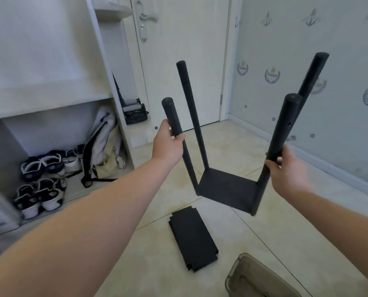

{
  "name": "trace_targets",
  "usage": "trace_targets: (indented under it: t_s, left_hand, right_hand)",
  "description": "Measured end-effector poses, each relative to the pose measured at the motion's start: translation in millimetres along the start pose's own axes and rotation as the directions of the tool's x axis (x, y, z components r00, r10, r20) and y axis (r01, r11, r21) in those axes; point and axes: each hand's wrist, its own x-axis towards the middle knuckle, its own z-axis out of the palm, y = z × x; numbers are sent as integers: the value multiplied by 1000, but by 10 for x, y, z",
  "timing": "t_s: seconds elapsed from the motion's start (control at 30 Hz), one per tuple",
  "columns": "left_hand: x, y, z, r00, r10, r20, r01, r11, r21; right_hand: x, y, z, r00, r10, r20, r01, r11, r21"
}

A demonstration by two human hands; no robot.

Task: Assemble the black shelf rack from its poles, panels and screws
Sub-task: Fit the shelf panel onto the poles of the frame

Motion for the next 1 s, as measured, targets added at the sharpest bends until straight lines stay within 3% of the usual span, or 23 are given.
trace_targets:
  t_s: [0.2, 0.53, 0.77, 1.0]
  left_hand:
    - [-577, 223, -1230, 993, 21, -114, -10, 995, 97]
    - [-1806, -233, -2809, 949, -110, -295, 186, 952, 244]
    - [-2254, -781, -3134, 891, -190, -412, 321, 906, 277]
    - [-2266, -1277, -2955, 853, -202, -481, 365, 890, 274]
  right_hand:
    - [-560, -752, 365, 991, -72, 109, 60, 993, 105]
    - [-1839, -1450, 1315, 941, -123, 316, 57, 976, 211]
    - [-2381, -1381, 1901, 895, -98, 435, 20, 983, 181]
    - [-2284, -1178, 2315, 910, -55, 410, -45, 972, 230]
